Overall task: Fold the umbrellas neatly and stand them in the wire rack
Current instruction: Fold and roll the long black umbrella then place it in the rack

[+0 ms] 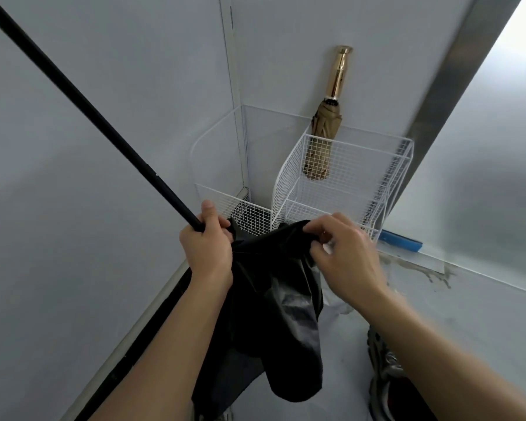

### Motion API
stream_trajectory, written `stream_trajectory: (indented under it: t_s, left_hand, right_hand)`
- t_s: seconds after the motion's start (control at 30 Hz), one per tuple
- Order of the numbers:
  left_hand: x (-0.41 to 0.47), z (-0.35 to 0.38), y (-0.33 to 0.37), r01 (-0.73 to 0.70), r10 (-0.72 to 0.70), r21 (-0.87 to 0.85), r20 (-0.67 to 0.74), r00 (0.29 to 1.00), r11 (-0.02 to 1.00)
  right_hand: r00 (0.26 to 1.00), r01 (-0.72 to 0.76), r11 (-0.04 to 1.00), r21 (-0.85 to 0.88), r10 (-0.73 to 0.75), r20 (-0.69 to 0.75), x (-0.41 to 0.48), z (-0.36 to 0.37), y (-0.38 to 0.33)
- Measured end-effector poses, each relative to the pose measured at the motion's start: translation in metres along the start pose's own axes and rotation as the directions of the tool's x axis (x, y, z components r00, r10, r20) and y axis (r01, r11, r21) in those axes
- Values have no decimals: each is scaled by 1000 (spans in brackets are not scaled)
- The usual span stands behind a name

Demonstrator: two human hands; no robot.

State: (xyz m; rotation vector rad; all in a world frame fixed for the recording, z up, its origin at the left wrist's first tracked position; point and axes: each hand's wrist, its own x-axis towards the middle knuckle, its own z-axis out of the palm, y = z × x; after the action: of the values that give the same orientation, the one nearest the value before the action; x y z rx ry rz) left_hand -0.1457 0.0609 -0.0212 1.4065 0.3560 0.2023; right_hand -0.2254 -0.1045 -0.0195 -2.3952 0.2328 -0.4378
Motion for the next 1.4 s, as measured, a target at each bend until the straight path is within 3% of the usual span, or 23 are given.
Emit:
stream_trajectory:
  t_s: [0.13,0.27,0.33,0.37,0.43,0.53,0.6,0.67,0.73,0.83,0.9,0.97,1.03,1.07,1.13,1.23,1.33,1.4]
  left_hand:
    - [-9,3,4,18,-14,-36,108,994,999]
    - [-11,3,1,-8,7,12,124,992,1000]
    - [-6,1,0,-7,6,30,62,998,1000]
    - [-3,-1,-1,-12,11,29,33,999,1000]
    - [-1,-1,-1,-32,32,23,3,999,999]
    - [-5,2,-3,-59,59,24,3,998,998]
    - [-8,3,-4,-70,70,3,-5,998,998]
    - [-6,3,-4,-80,79,-6,-28,996,997]
    - [-1,2,-5,-80,81,20,-50,995,997]
    - [6,0,-9,-76,78,51,-51,996,996]
    - [8,-2,-9,-73,78,79,-68,995,994]
    - [9,-3,-6,-61,71,97,-97,993,993]
    - [11,-3,-3,-42,50,67,-128,990,997]
    - [12,-3,-1,-30,36,41,-144,989,999]
    - [12,-3,3,-5,6,7,-153,988,1000]
    - [5,0,8,29,-35,-52,-110,993,998]
    - [-11,5,14,105,-109,-145,-18,994,984]
    - [-22,7,19,194,-185,-171,68,980,966]
  right_hand:
    - [974,92,961,-261,-33,222,-3,5,4]
    - [999,-46,999,-18,46,10,3,14,5]
    - [988,-152,984,97,152,-1,5,14,0]
    - [974,-217,973,74,211,84,5,13,-4]
    - [907,-281,949,-140,311,284,1,13,-12]
    - [822,-173,920,-353,332,463,-7,24,-13]
    - [792,-141,962,-234,252,557,-11,31,-11]
    - [795,-204,979,8,160,585,-14,33,-10]
    - [811,-227,946,232,52,582,-15,31,-11]
    - [803,-217,896,389,-63,592,-15,27,-13]
    - [828,-215,867,449,-82,555,-15,25,-16]
    - [913,-199,840,504,-28,408,-16,19,-17]
    - [971,-86,899,429,-21,240,-17,9,-16]
    - [969,-16,946,324,-65,240,-18,5,-17]
    - [904,104,991,88,-130,406,-25,4,-20]
    - [817,219,955,-202,-66,573,-32,19,-17]
    - [861,156,925,-347,45,506,-24,28,-2]
    - [865,56,944,-325,117,488,-15,24,3]
